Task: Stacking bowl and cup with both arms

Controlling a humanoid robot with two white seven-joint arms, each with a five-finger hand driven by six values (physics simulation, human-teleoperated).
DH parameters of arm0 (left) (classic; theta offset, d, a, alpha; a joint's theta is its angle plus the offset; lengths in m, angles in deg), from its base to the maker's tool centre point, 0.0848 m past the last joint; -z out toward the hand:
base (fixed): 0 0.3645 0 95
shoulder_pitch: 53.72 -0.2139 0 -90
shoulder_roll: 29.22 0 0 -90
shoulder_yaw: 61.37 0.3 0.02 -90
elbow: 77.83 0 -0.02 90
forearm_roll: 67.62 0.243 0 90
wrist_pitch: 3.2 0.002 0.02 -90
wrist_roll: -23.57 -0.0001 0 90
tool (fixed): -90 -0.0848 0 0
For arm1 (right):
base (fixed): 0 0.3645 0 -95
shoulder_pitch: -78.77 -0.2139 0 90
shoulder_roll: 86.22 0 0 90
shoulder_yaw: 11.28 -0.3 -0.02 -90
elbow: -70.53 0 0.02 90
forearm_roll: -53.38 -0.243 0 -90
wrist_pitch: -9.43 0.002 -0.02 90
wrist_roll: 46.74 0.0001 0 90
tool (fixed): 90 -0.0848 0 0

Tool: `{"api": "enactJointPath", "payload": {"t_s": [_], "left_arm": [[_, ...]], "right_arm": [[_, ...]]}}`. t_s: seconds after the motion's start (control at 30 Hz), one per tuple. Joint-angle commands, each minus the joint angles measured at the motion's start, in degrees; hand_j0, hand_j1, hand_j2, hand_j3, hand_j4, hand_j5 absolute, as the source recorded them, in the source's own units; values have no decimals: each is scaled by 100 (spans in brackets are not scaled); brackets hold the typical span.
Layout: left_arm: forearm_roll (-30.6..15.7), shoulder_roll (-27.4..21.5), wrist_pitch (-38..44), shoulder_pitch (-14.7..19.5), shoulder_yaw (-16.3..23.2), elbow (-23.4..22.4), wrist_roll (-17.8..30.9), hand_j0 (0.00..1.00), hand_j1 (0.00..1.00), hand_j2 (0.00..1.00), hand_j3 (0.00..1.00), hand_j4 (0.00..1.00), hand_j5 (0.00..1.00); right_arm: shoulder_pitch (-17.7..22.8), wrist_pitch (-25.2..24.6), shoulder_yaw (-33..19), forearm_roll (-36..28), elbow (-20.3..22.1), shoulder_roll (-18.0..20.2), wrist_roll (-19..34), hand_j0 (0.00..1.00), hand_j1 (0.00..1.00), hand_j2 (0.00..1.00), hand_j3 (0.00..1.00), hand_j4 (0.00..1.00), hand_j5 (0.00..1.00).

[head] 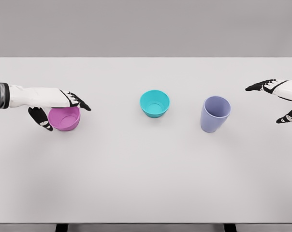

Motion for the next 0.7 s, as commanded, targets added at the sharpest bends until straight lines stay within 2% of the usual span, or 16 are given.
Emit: {"api": "enactJointPath", "payload": {"t_s": [0.0,0.5,0.67], "left_arm": [[-33,0,13,0,29,-11,-2,100,100,100,100,100,100],[-24,0,13,-9,56,-19,-2,100,100,100,100,100,100],[-24,105,13,-9,56,-230,-2,100,100,100,100,100,100]], "right_arm": [[0,-16,-1,-39,-1,9,-2,100,100,100,100,100,100],[0,-16,-1,-39,-1,26,-2,100,100,100,100,100,100],[0,-16,-1,-39,-1,26,-2,100,100,100,100,100,100]]}}
